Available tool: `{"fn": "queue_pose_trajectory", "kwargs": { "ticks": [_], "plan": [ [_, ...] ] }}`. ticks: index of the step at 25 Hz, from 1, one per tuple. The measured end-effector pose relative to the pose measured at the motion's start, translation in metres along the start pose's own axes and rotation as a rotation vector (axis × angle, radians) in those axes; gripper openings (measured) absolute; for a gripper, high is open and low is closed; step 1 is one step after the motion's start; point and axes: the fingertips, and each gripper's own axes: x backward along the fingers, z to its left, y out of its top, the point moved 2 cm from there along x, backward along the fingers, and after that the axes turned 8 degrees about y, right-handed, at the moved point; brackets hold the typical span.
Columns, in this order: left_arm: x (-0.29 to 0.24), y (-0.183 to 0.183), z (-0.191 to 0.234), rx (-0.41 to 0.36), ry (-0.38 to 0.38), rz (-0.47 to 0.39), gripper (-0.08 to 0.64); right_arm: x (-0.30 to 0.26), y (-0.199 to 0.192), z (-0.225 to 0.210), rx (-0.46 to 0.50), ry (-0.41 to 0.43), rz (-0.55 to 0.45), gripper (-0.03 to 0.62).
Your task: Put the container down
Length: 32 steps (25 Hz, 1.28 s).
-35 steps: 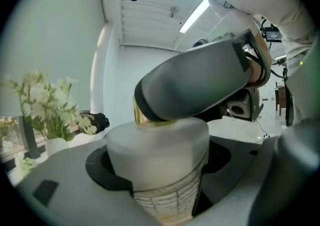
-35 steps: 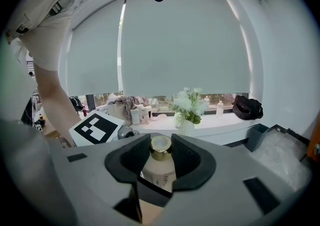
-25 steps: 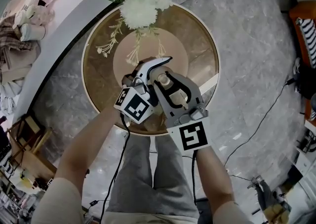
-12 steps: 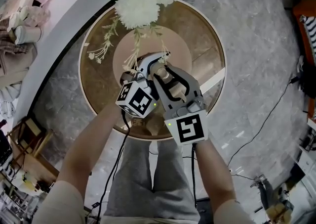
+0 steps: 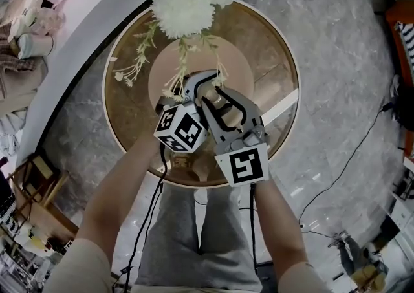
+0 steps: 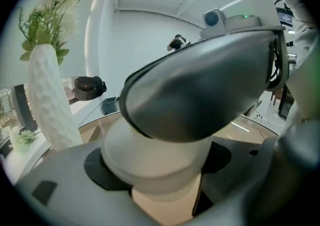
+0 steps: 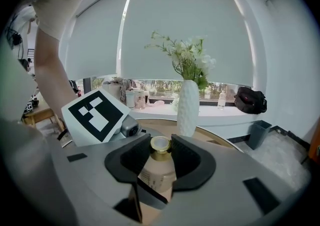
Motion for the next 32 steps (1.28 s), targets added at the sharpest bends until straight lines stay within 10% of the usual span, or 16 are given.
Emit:
{"fn": "queue_pose_trajectory", "kwargs": {
  "ticks": [13,32],
  "plan": [
    [-0.005,-0.016,0.008,0.058,-0.008,0.072,0.354,-0.017,-0.016,0.001,0.086,0.029,0.001,0.129],
    [0.063,-0.009,0.025,0.152,0.064,0.129,0.354,0.023,0.024,-0.012,-0.066,0.034,-0.062,0.179]
  ]
}}
